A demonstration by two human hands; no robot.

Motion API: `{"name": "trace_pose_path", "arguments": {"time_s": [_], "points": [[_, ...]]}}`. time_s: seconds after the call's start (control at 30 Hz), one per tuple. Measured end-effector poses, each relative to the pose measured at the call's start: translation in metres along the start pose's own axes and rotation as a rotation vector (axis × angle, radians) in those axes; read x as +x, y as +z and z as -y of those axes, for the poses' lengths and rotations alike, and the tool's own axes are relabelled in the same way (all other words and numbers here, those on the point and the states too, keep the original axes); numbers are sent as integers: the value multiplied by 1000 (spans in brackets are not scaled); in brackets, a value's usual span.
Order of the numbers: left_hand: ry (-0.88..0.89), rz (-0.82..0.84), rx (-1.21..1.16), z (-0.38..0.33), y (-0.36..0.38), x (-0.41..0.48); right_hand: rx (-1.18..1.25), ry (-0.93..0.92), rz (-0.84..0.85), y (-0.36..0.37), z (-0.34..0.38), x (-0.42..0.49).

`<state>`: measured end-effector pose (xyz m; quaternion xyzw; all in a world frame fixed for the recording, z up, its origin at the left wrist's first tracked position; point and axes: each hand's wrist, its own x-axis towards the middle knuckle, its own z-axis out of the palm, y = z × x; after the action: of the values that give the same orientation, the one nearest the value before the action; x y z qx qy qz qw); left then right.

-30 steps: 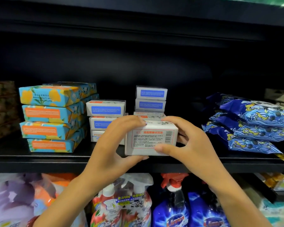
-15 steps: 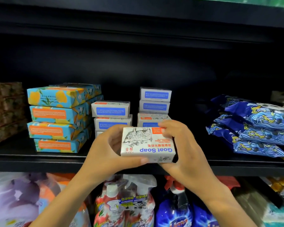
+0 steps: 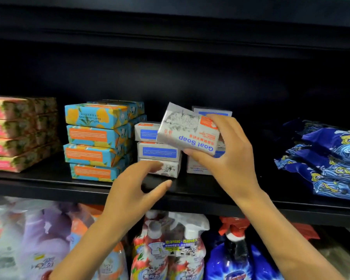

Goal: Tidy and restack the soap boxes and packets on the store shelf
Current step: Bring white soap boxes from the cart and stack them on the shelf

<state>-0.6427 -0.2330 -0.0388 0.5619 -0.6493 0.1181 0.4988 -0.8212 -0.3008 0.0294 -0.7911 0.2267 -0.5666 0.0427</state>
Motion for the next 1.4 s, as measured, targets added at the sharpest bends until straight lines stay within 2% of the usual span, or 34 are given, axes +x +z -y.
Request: {"name": "trace_pose_path", "arguments": {"time_s": [0.1, 0.3, 0.53, 0.7, 0.77, 0.9, 0.93, 1.1, 1.27, 1.33, 1.4], "points": [[76, 116, 199, 5, -1, -4, 7, 76, 6, 20, 5, 30], [28, 177, 169, 8, -4, -1, -95, 155, 122, 59, 0, 62], [16, 215, 167, 9, -4, 0, -278, 125, 66, 71, -5, 52], [25, 214, 155, 9, -4, -1, -235, 32, -67, 34, -22, 24], [29, 190, 154, 9, -3, -2, -273, 66, 14, 9, -38, 12], [42, 109, 206, 4, 3, -3, -395, 165, 386, -17, -63, -10], [47, 94, 224, 3, 4, -3, -445, 146, 423, -17, -66, -14], [42, 74, 262, 1, 6, -6, -652, -3, 278, -10, -56, -17], [18, 111, 245, 0, 4, -4, -447, -22, 133, -17, -47, -27], [-46, 48, 72, -3, 2, -2, -376, -98, 22, -21, -40, -33], [-141, -88, -230, -12, 1, 3, -339, -236, -88, -22, -34, -39]]}}
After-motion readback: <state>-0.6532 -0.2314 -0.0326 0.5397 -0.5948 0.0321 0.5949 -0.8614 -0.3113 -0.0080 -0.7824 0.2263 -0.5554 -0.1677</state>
